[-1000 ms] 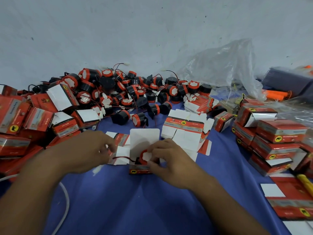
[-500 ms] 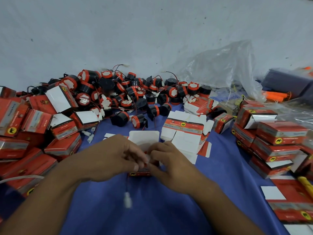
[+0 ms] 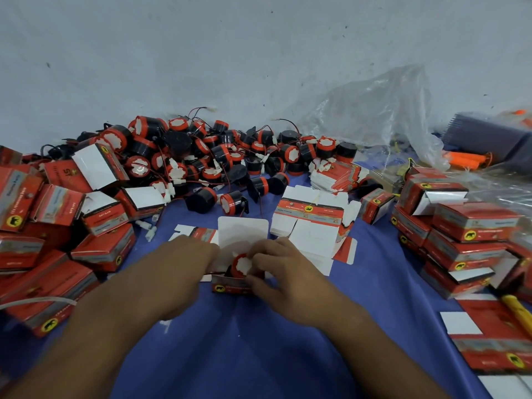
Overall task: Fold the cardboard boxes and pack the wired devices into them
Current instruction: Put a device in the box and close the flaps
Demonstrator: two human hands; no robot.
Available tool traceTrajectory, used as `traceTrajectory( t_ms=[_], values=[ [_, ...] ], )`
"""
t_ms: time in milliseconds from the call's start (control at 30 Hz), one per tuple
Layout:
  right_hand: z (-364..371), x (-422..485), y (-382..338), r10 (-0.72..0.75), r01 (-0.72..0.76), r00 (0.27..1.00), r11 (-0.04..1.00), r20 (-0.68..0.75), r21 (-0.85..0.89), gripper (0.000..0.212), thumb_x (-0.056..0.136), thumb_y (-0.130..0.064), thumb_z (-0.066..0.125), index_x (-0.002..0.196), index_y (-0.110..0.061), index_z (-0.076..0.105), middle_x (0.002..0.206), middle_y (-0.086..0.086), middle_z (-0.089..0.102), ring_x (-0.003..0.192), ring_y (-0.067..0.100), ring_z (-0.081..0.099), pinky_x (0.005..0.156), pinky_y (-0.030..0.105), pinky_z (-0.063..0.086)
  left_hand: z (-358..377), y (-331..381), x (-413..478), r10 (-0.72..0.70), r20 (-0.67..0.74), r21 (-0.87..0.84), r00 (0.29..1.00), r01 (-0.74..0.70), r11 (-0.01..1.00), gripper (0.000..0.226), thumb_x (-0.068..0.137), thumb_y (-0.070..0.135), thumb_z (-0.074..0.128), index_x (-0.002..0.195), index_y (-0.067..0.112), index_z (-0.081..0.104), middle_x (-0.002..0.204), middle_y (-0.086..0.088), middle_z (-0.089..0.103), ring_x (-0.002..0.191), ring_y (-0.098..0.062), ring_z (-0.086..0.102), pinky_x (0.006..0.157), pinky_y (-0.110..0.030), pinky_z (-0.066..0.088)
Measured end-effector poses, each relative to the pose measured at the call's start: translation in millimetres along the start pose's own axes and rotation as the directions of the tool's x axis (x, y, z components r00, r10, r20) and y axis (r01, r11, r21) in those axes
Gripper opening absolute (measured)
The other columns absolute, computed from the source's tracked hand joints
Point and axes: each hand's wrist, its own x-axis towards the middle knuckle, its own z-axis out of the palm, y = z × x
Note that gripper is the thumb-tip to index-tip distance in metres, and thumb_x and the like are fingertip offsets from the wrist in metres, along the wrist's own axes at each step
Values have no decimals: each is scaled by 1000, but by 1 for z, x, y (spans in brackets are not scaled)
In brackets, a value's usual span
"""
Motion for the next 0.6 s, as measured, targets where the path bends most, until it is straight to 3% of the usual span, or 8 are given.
traceTrajectory(
  t_ms=[100,167,233,300,367,400,500,600],
  values=[
    [1,0,1,4,-4,1000,1000,4,-11,15,97,-27,61,90,-15,65,117,-3,61,99,19,51,88,40,46,-3,-7,-3,-11,54,-92,998,16,996,25,94,11,47,86,35,44,83,7,47,69,-11,49,48,-21,29],
    [1,1,0,3,-3,1000,1000,-5,-6,15,97,-26,61,87,-16,64,114,-3,61,97,19,51,87,40,46,-7,-11,-2,77,117,-336,990,-33,941,27,94,13,52,84,37,59,75,5,63,64,-10,63,47,-16,42],
    [1,1,1,-6,6,1000,1000,-16,-4,14,96,-24,62,85,-15,63,111,-3,62,95,21,52,85,40,45,-10,-9,1,133,79,-584,988,-62,809,28,94,11,58,86,34,73,72,8,72,63,-5,69,58,-16,54],
    [1,2,1,-14,14,1000,1000,-23,-7,13,94,-22,64,84,-14,63,109,-2,62,92,21,52,84,41,45,-9,-9,6,129,17,-764,991,-71,641,28,93,5,62,91,29,79,81,10,76,73,-6,72,68,-17,57],
    [1,2,0,-22,22,999,1000,-26,-12,13,94,-21,65,83,-13,63,106,-2,62,90,22,52,82,41,44,-4,-10,10,90,-29,-872,996,-69,484,34,90,-1,64,91,29,79,89,9,77,81,-7,73,69,-15,56],
    [1,2,0,-25,24,999,1000,-29,-10,14,94,-21,65,83,-13,63,105,-2,61,89,22,52,82,42,44,-1,-12,13,49,-55,-888,997,-71,455,35,89,-2,66,90,31,78,90,10,77,84,-7,72,71,-15,57],
    [2,1,0,-25,25,999,1000,-35,2,13,94,-21,64,85,-13,65,104,-3,62,89,22,51,81,42,45,8,-18,21,-120,-166,-860,979,-83,504,18,88,10,72,92,28,77,82,9,77,76,-5,72,72,-12,56],
    [1,0,-1,1,-1,1000,1000,-19,7,12,96,-24,63,88,-15,66,107,-4,62,94,22,51,82,42,47,12,-21,26,-140,-341,-660,929,-130,740,14,92,25,67,99,21,78,84,8,71,77,-8,64,67,-12,46]
  ],
)
